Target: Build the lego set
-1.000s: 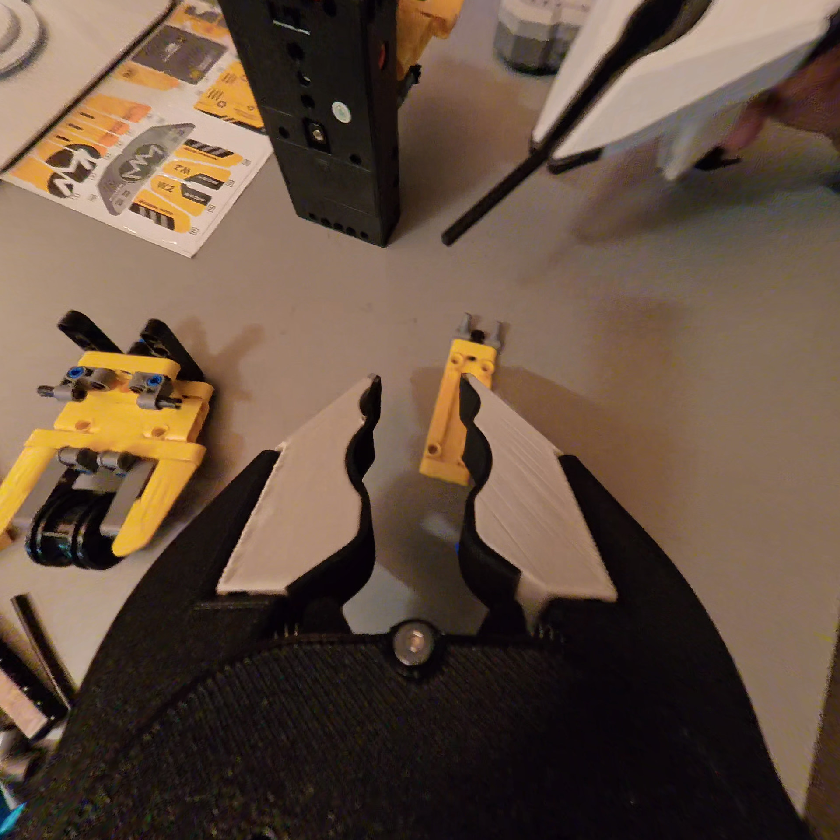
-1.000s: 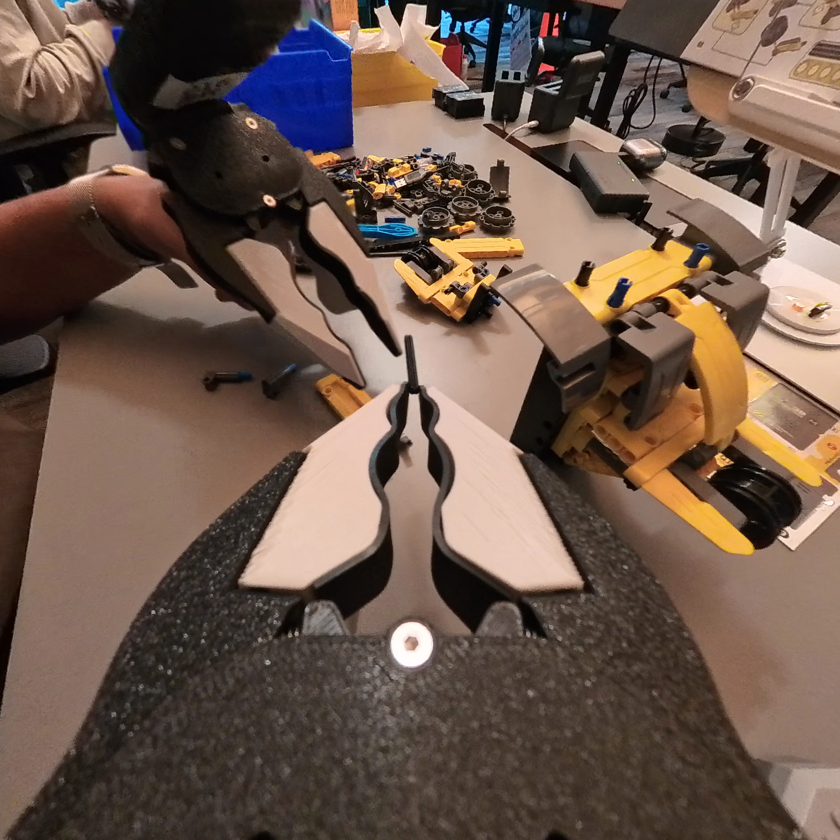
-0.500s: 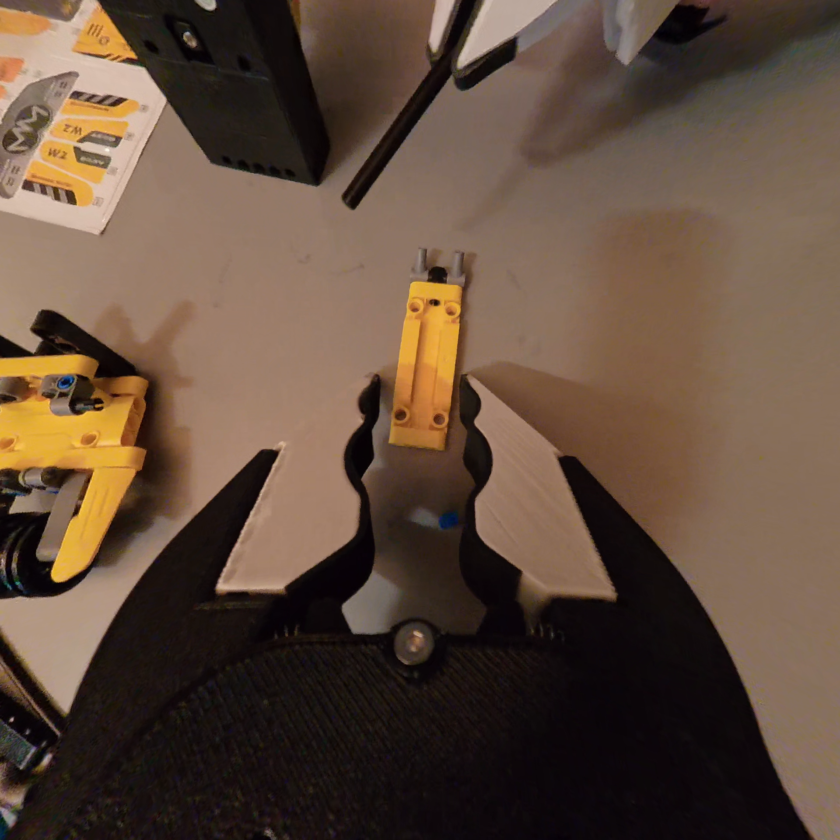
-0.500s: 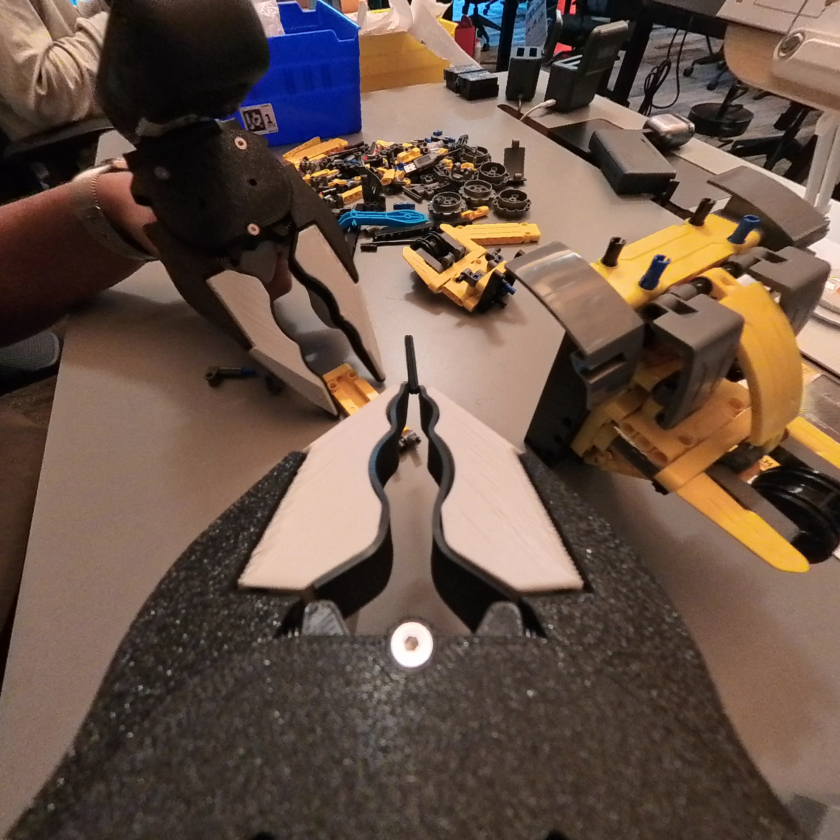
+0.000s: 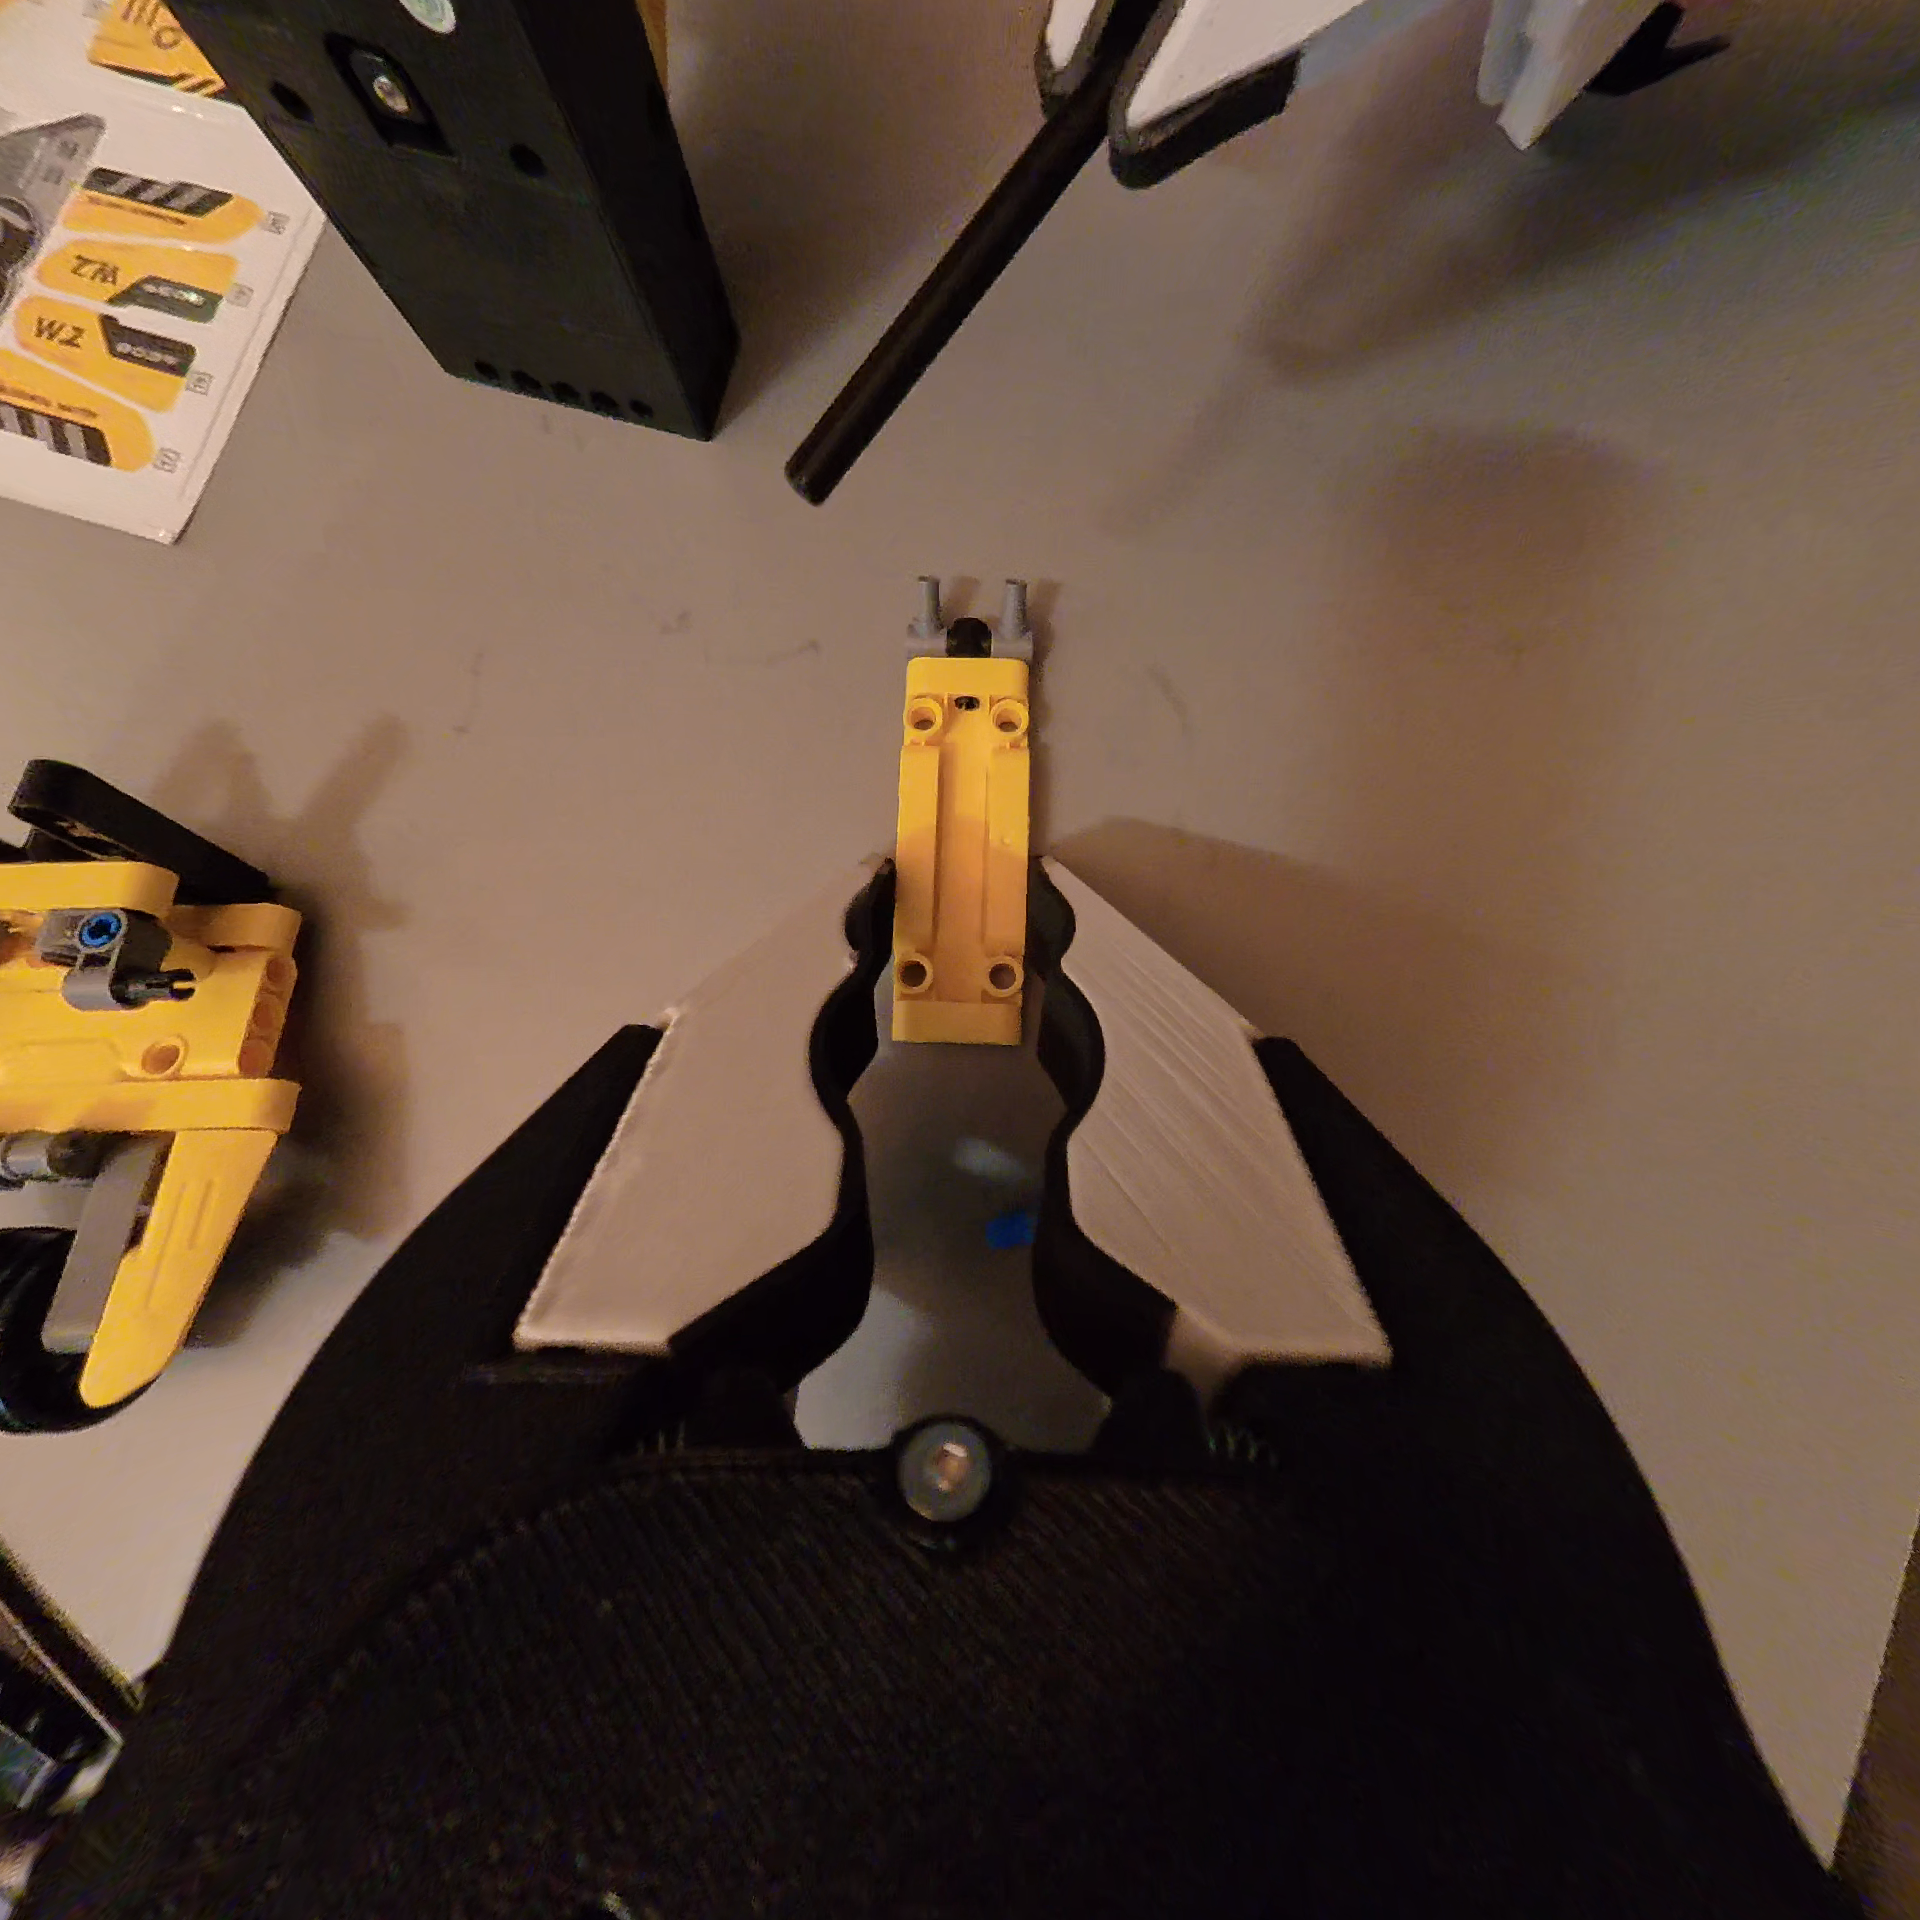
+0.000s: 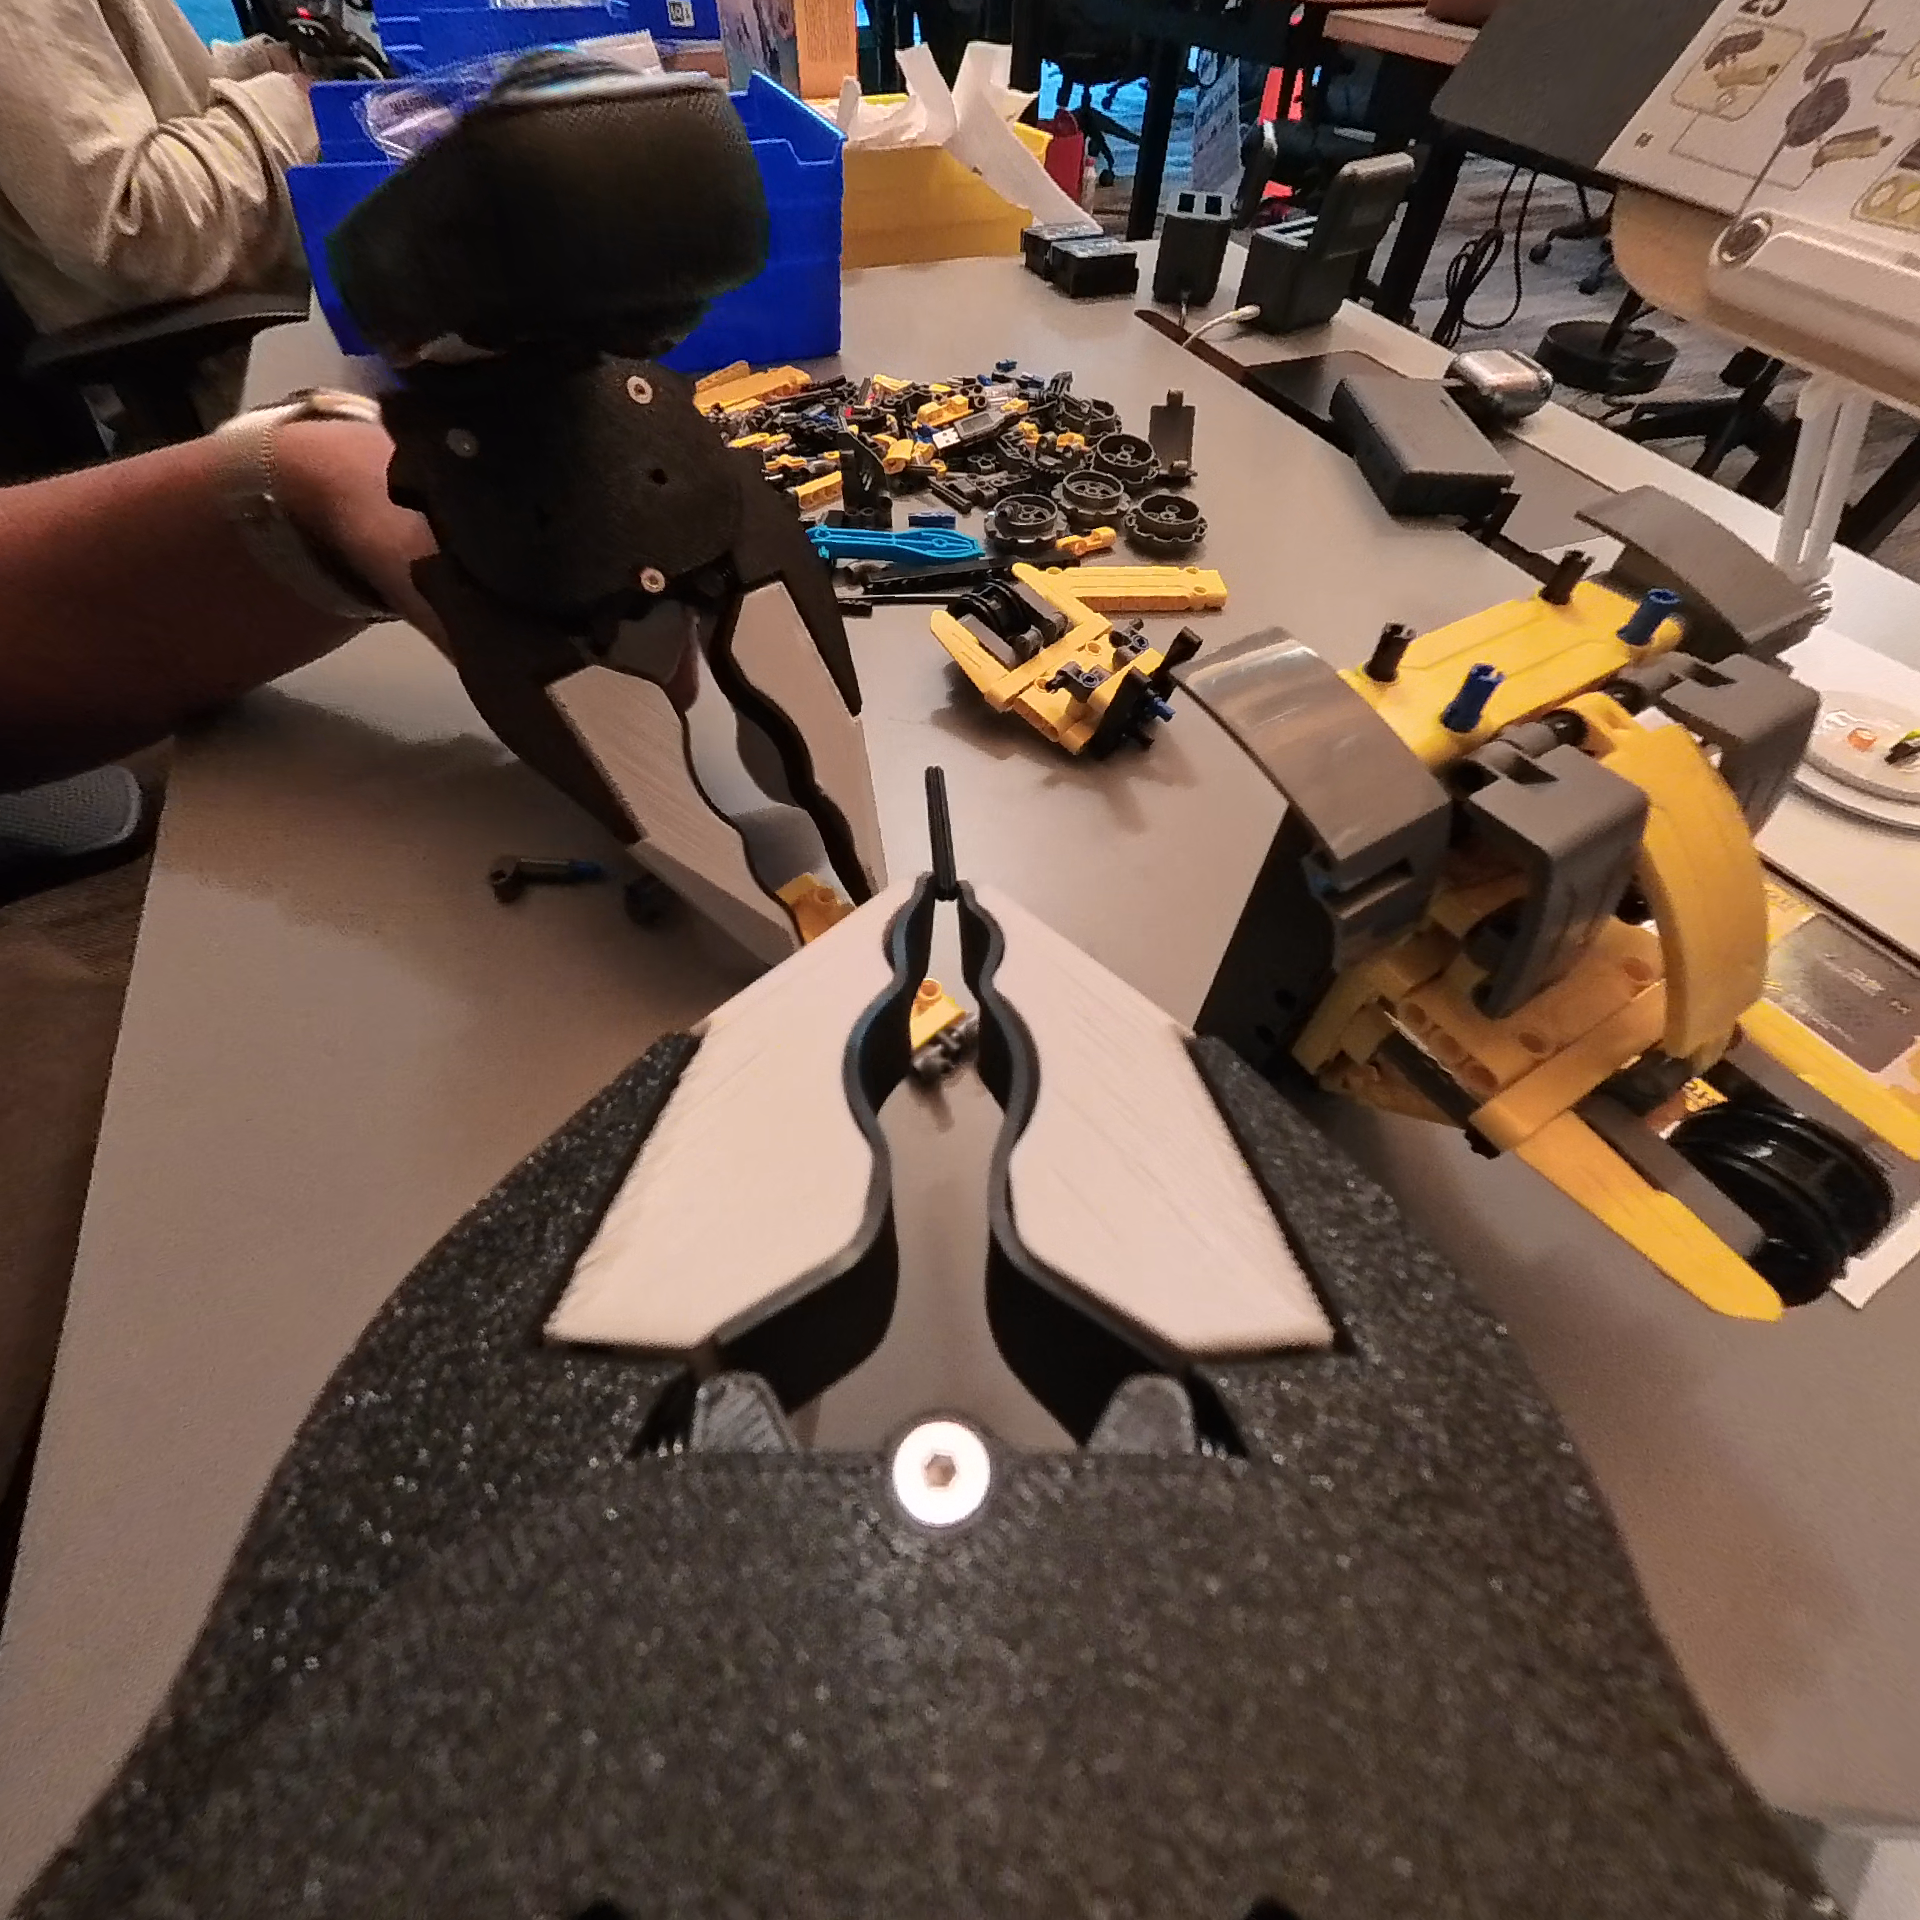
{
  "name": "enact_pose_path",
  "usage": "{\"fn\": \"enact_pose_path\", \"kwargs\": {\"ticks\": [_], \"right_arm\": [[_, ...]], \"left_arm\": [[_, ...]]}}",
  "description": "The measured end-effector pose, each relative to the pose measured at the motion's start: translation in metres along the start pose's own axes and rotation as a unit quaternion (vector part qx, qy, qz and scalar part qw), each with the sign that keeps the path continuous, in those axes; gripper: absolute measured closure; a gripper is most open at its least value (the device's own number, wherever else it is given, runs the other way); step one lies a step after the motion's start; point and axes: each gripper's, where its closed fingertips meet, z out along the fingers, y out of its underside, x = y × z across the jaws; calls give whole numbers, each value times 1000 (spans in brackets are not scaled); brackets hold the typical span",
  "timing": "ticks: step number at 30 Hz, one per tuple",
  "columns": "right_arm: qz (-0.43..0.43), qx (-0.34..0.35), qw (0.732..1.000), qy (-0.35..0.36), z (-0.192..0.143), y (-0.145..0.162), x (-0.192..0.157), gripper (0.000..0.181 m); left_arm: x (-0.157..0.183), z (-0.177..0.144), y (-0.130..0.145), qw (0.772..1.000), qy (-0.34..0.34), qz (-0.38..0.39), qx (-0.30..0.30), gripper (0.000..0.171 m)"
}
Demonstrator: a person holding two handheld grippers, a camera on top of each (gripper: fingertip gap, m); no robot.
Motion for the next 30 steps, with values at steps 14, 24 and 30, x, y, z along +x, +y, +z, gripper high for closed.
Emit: {"fn": "enact_pose_path", "kwargs": {"ticks": [14,24,30], "right_arm": [[-3,-3,1000,2,0,1,0,177],[-2,-3,1000,1,0,1,0,177],[2,-12,1000,-4,2,4,-1,177]], "left_arm": [[0,2,-2,999,-31,-36,-4,150],[4,-6,-9,998,-14,-60,19,136],[-3,-32,-20,992,-34,-92,78,137]]}}
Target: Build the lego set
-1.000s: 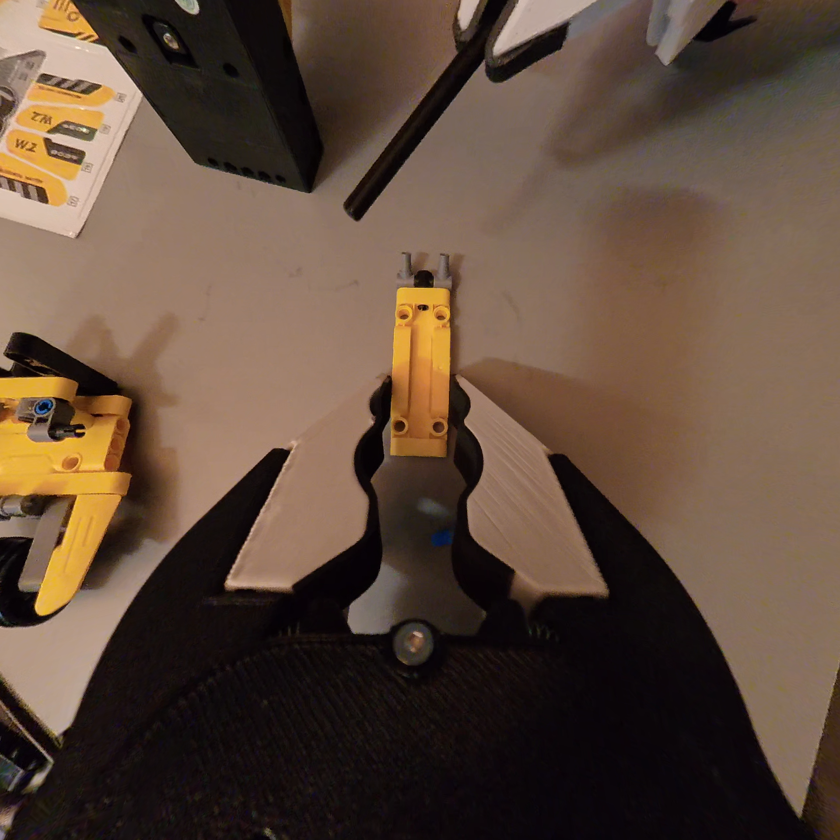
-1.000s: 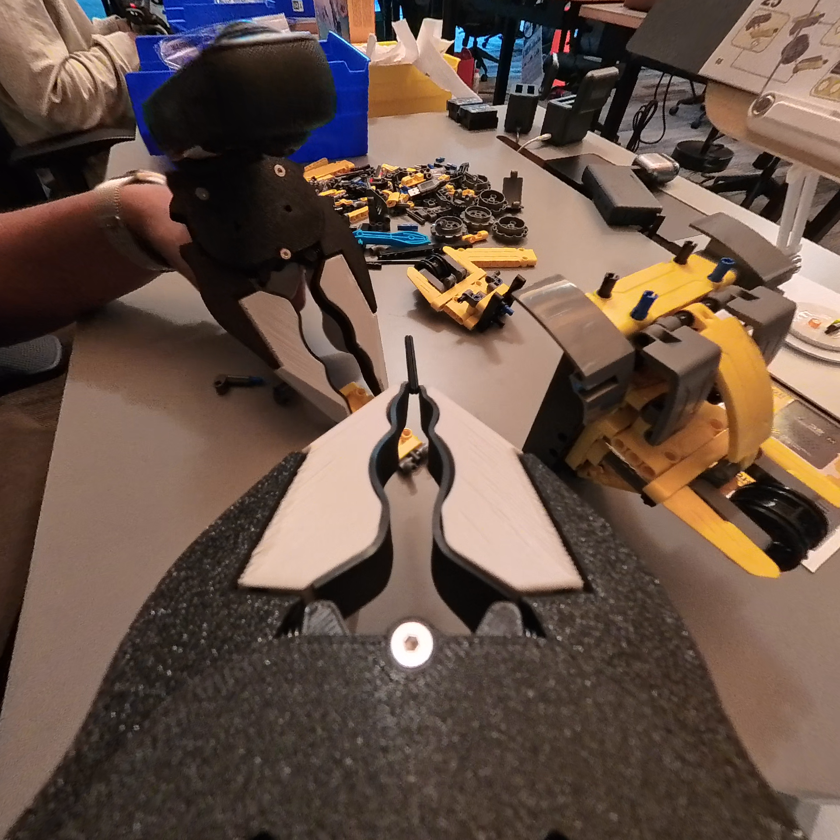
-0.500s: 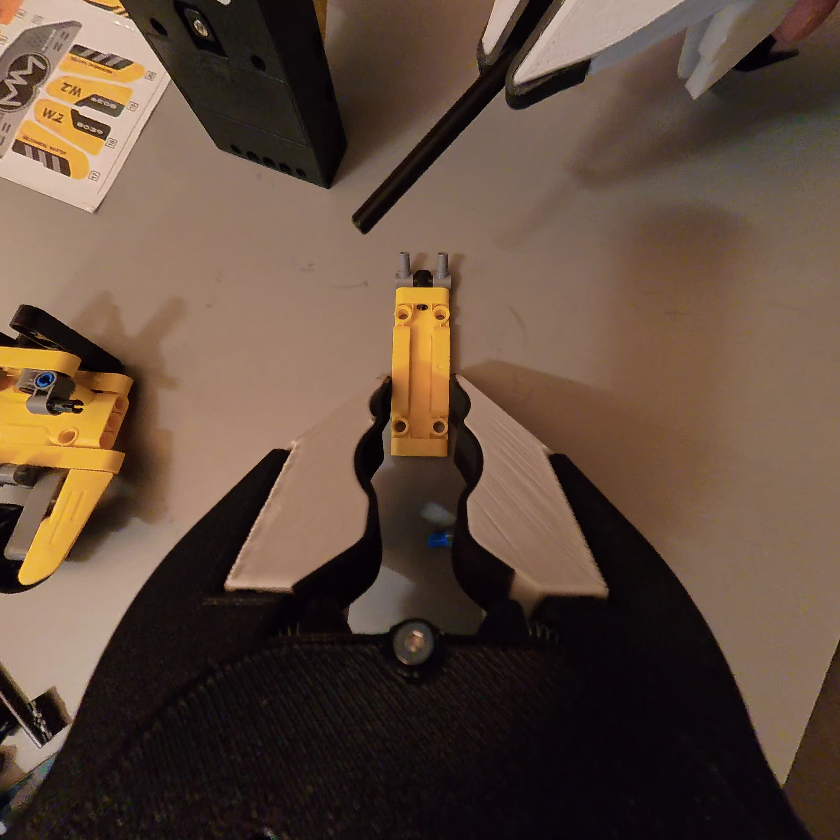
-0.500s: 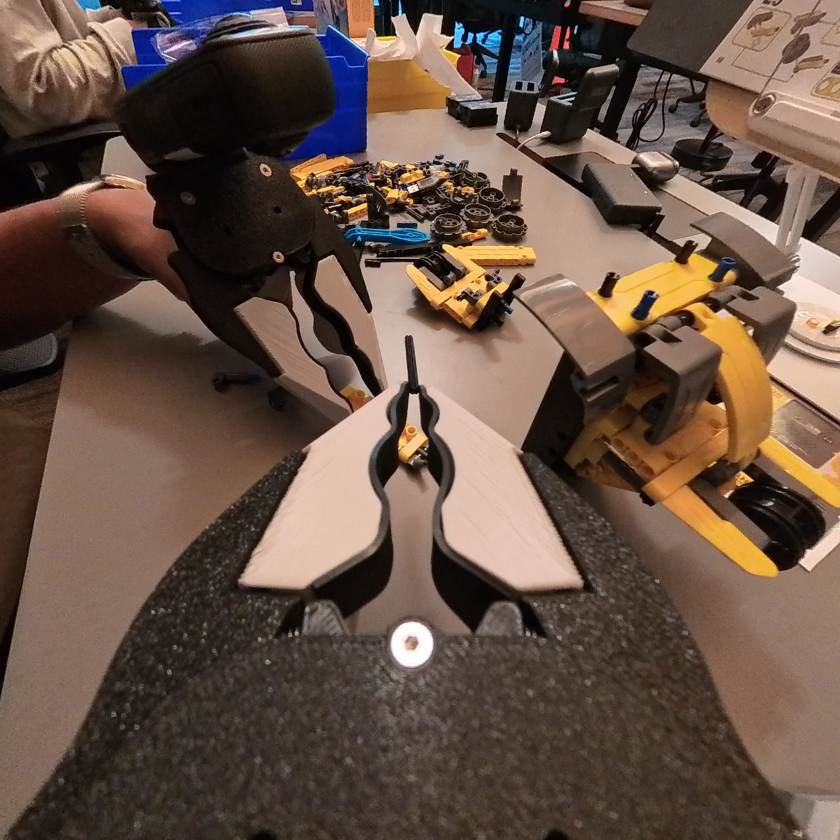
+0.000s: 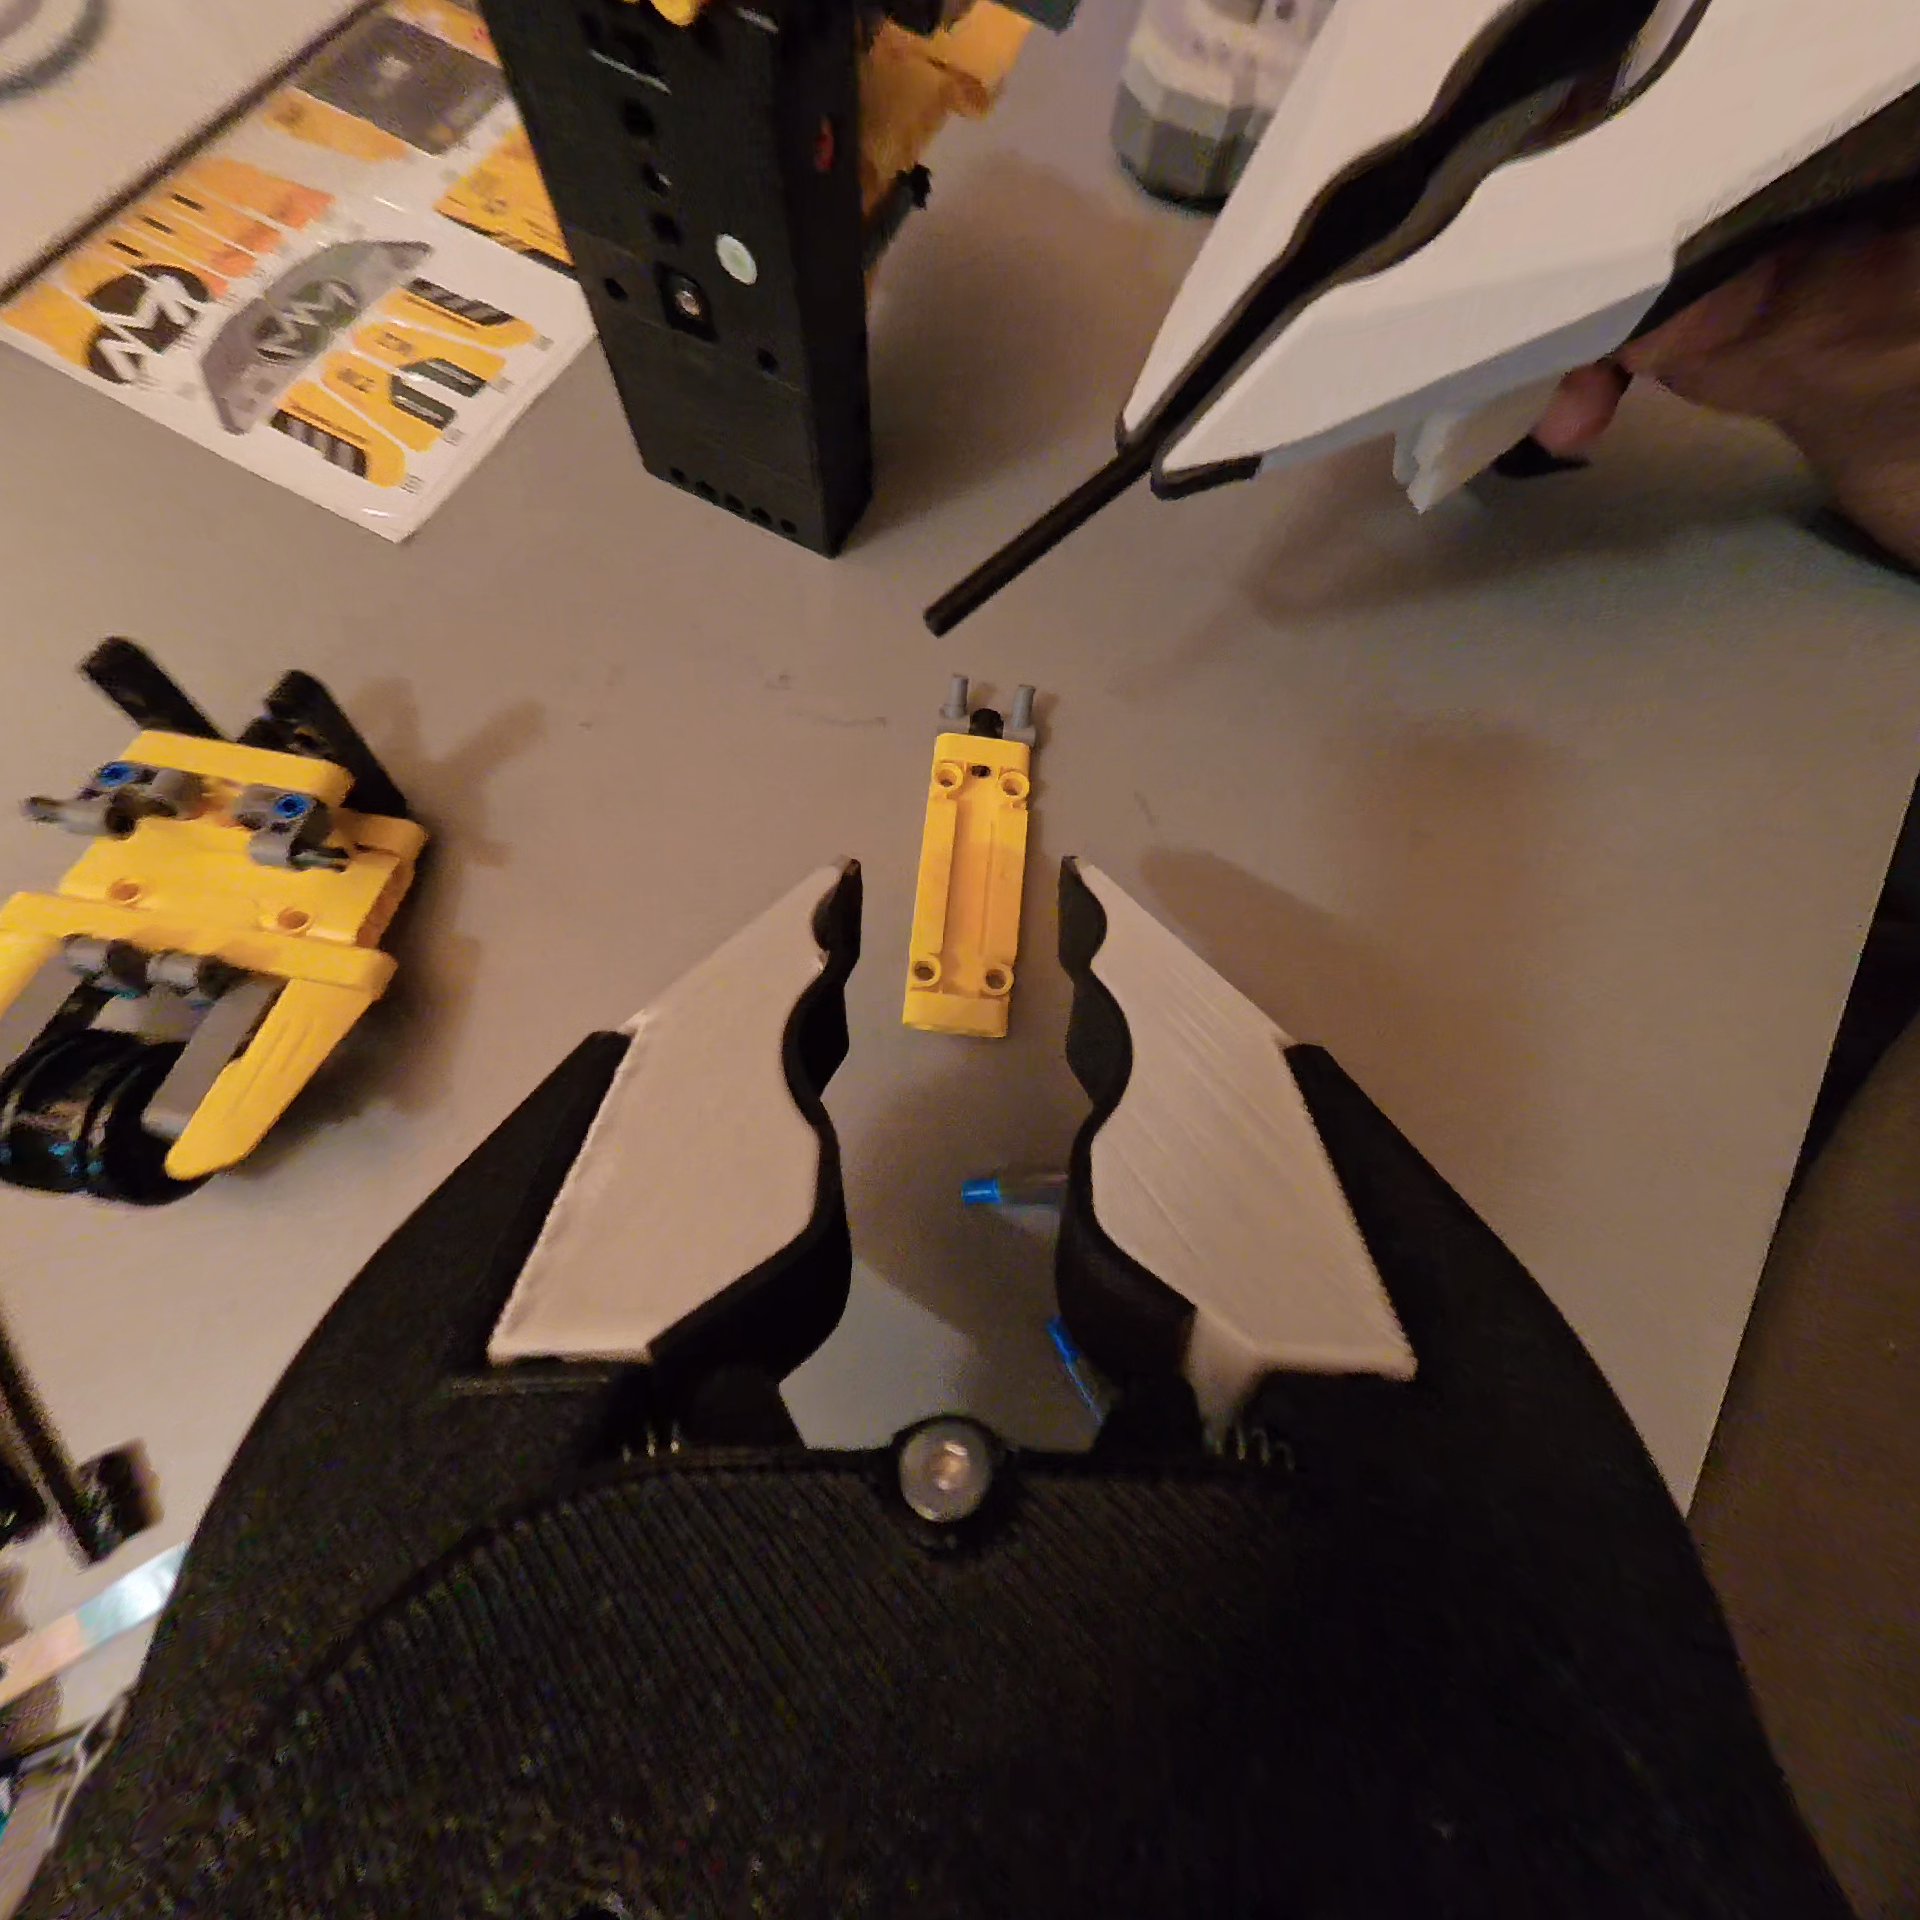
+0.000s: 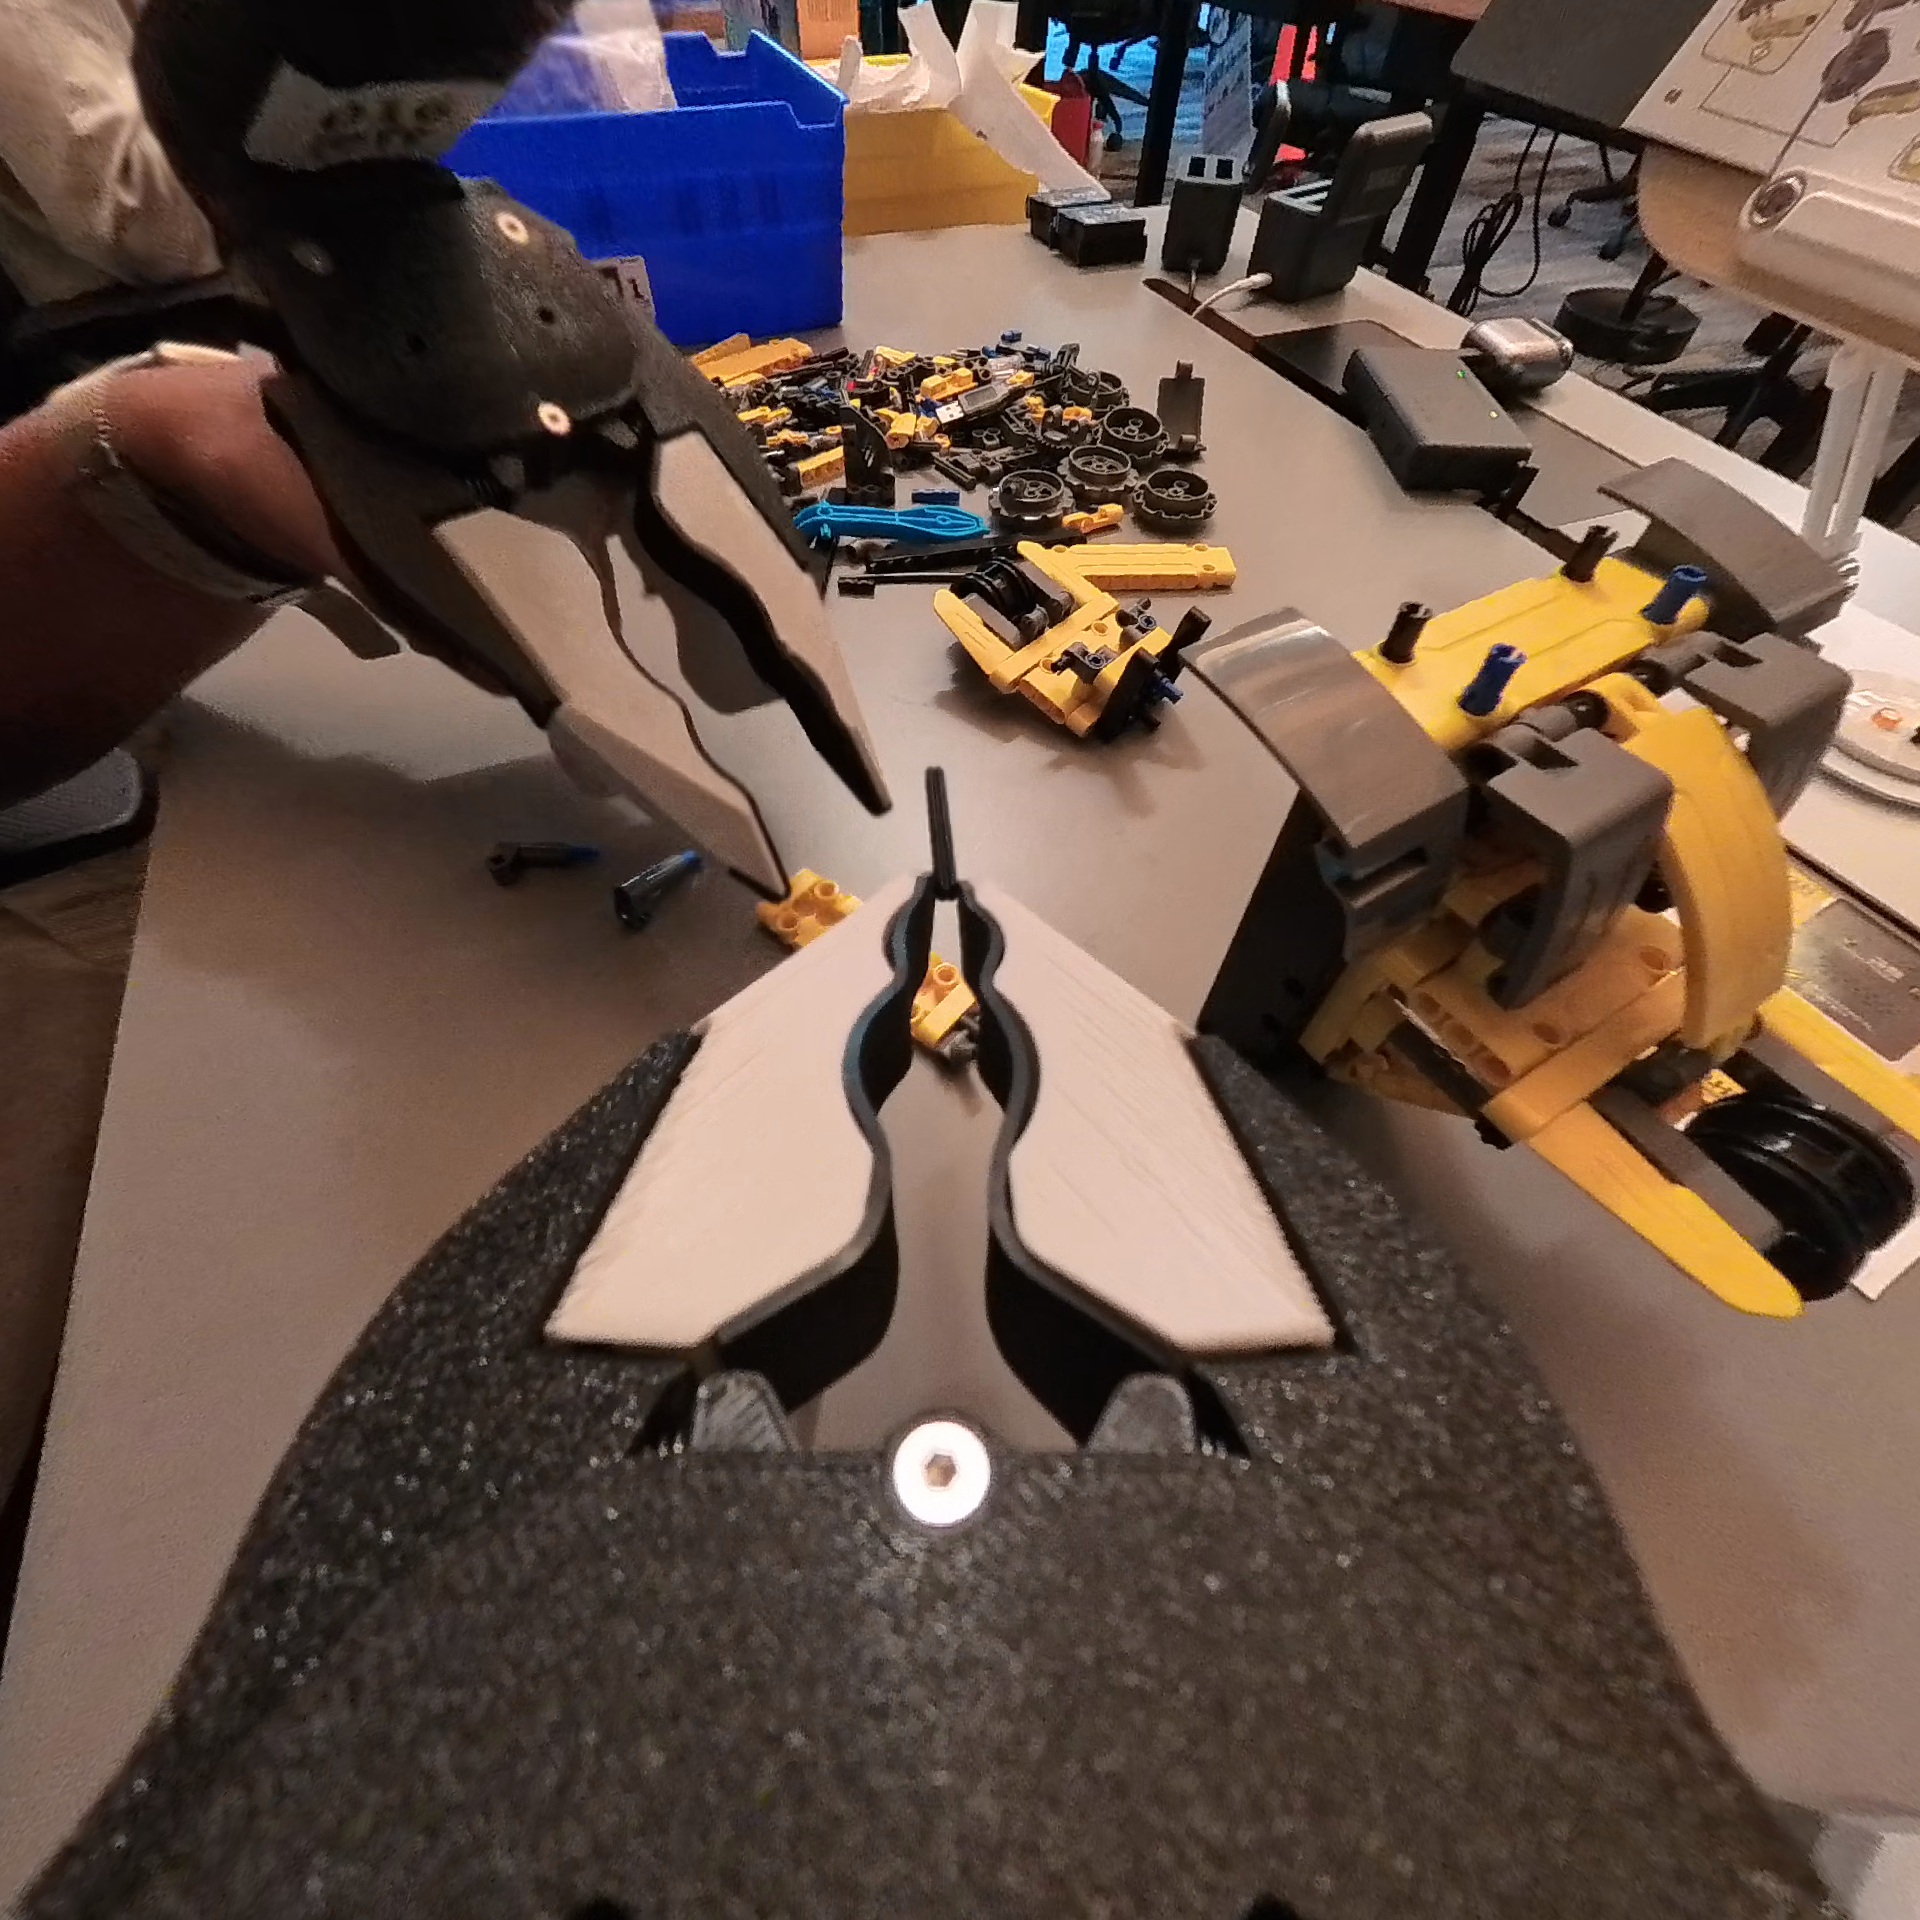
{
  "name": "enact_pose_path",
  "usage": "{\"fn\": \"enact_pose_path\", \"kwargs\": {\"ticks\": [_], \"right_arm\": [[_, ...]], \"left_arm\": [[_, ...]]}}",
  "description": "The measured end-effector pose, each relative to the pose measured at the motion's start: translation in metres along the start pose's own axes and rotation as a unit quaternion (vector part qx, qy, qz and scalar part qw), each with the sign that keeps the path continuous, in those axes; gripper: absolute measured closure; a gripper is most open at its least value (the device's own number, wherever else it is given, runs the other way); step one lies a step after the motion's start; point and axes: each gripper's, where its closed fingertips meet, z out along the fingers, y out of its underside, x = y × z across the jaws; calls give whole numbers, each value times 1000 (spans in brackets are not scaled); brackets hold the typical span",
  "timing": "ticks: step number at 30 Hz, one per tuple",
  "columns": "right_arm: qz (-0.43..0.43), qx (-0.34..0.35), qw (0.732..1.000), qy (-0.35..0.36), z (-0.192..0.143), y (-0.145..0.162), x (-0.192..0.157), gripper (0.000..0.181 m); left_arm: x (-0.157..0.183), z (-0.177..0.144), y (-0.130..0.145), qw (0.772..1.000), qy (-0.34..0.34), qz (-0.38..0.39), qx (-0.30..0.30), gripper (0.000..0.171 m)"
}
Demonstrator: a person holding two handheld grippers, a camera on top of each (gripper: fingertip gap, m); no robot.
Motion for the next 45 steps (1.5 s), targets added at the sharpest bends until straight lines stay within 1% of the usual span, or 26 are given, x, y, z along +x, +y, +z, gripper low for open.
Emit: {"fn": "enact_pose_path", "kwargs": {"ticks": [3,6,8,11,13,15,20,22,25,26,28,29,33,36,38,41,45], "right_arm": [[-1,-6,1000,-16,1,1,-7,177],[-9,-12,999,-40,3,1,-21,177],[-3,-34,997,-63,9,10,-34,177],[14,-86,992,-86,18,31,-56,177],[1,-122,990,-64,21,47,-61,177],[-19,-153,988,-24,22,60,-59,177],[-10,-178,984,11,26,73,-69,177],[-23,-190,981,33,25,76,-69,177],[-37,-194,979,48,25,77,-70,177],[-37,-196,979,49,24,76,-70,174],[-30,-194,980,40,24,74,-71,160],[-23,-188,981,35,25,70,-72,158],[4,-139,990,-2,32,44,-80,159],[27,-117,992,-34,48,29,-88,161],[31,-132,990,-39,61,33,-90,161],[16,-156,987,-18,75,44,-84,159],[48,-156,986,-44,81,42,-92,155]], "left_arm": [[-3,-12,1,999,-23,-13,20,139],[-4,-23,8,998,-42,-36,35,141],[-6,-32,16,996,-57,-49,40,142],[-9,-45,31,994,-77,-64,45,142],[-7,-50,39,993,-79,-78,50,144],[-3,-52,46,992,-71,-89,51,144],[7,-47,55,994,-56,-89,38,143],[10,-44,57,994,-52,-88,36,143],[14,-41,58,994,-48,-86,36,143],[14,-41,59,994,-48,-86,36,143],[15,-42,60,994,-50,-85,37,143],[15,-43,60,994,-52,-85,38,143],[13,-49,59,993,-60,-90,51,143],[11,-52,58,991,-68,-93,61,144],[9,-52,60,991,-72,-91,58,143],[6,-55,63,991,-79,-87,57,144],[5,-58,63,991,-73,-92,69,144]]}}
